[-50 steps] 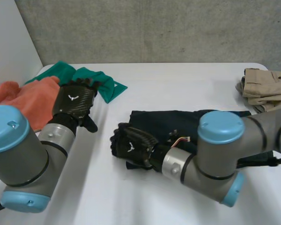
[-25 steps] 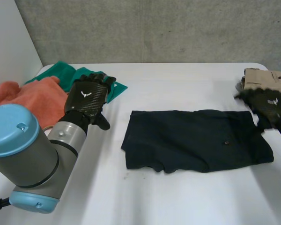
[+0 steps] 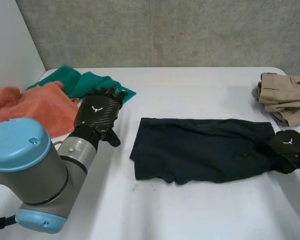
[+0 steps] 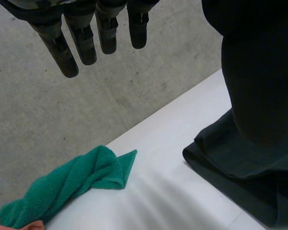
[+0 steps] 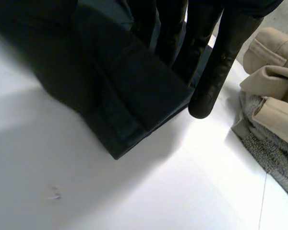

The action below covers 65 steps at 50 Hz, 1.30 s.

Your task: Fold the laundry.

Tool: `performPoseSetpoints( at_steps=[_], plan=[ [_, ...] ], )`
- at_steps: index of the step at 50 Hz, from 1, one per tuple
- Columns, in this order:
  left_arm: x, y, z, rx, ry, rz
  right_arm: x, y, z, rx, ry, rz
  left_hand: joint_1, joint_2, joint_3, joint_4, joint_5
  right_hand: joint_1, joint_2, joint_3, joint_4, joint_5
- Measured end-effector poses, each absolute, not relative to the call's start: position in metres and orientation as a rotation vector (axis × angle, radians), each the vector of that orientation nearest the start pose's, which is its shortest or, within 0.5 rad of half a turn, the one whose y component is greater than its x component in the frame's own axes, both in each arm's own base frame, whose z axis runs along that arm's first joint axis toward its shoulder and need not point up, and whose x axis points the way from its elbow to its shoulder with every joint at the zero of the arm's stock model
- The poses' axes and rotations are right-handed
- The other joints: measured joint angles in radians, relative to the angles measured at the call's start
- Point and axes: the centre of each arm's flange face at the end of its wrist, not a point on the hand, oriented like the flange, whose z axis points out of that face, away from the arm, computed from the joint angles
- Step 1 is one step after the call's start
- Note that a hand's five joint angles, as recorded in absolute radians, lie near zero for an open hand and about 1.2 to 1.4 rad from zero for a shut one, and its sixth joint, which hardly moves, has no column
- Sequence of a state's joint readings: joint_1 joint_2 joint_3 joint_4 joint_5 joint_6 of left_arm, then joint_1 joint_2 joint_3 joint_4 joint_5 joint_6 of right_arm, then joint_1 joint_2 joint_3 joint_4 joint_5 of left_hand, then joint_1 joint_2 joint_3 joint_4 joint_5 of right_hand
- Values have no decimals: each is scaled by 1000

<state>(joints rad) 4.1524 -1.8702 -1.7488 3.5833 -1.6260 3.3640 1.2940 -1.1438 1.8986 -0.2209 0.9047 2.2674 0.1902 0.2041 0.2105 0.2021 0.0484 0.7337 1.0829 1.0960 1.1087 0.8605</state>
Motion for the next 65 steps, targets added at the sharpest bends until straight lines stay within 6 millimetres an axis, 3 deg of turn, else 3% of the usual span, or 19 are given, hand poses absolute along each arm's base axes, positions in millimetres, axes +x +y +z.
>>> performPoseSetpoints(
  at_steps=[6,11,16,17,23,27,31,37,40,43,44,45,49,50,52,54,56,59,65],
  plan=[
    [-293,-228,199,863,2252,-2308,108,-320,121,-1299,2312,-1789,0,0,0,0,0,7,60,53,80,76],
    [-293,-227,200,862,2250,-2311,125,-321,141,-1403,2210,-1878,0,0,0,0,0,7,86,78,80,104],
    [-291,-226,201,856,2247,-2311,167,-314,177,-1594,1962,-2024,0,0,0,0,0,7,87,80,80,111],
    [-290,-226,202,852,2246,-2311,185,-308,188,-1675,1849,-2067,0,0,0,0,0,7,87,80,80,111],
    [-285,-227,205,826,2238,-2313,257,-273,207,-1976,1384,-2130,0,0,0,0,0,7,96,80,80,111],
    [-280,-228,208,805,2231,-2315,299,-246,196,-2114,1132,-2082,0,0,0,0,0,7,96,80,81,111],
    [-275,-229,210,787,2225,-2316,340,-212,165,-2212,912,-1954,0,0,0,0,0,7,96,80,81,111],
    [-271,-232,210,767,2223,-2309,366,-188,132,-2235,821,-1818,0,0,0,0,0,20,-19,-30,-26,24],
    [-269,-235,211,756,2220,-2308,372,-186,130,-2205,827,-1799,0,0,0,0,0,6,-181,-182,-192,-112],
    [-268,-239,214,744,2203,-2324,376,-190,147,-2093,897,-1812,0,0,0,0,0,-148,-395,-389,-400,-311],
    [-269,-240,217,741,2194,-2333,376,-192,155,-2045,931,-1821,0,0,0,0,0,-435,-735,-743,-757,-671],
    [-269,-242,219,739,2183,-2346,376,-194,165,-1985,972,-1830,0,0,0,0,0,-503,-820,-825,-838,-752],
    [-275,-250,236,721,2122,-2417,369,-210,208,-1663,1208,-1875,0,0,0,0,0,-533,-867,-884,-875,-792],
    [-275,-250,236,721,2122,-2417,369,-210,208,-1663,1208,-1875,0,0,0,0,0,-533,-867,-884,-875,-792],
    [-281,-256,248,708,2080,-2470,355,-228,229,-1404,1394,-1905,0,0,0,0,0,-533,-867,-884,-875,-792],
    [-282,-256,251,708,2073,-2480,353,-231,232,-1368,1420,-1908,0,0,0,0,0,-533,-867,-884,-875,-792],
    [-302,-256,260,752,2054,-2536,324,-256,249,-1052,1652,-1943,0,0,0,0,0,-533,-867,-884,-875,-792],
    [-326,-248,259,843,2076,-2559,298,-273,255,-855,1822,-1951,0,0,0,0,0,-533,-867,-884,-875,-792],
    [-370,-235,233,1046,2241,-2461,271,-290,241,-728,2080,-1838,0,0,0,0,0,-533,-867,-884,-875,-792]
  ],
)
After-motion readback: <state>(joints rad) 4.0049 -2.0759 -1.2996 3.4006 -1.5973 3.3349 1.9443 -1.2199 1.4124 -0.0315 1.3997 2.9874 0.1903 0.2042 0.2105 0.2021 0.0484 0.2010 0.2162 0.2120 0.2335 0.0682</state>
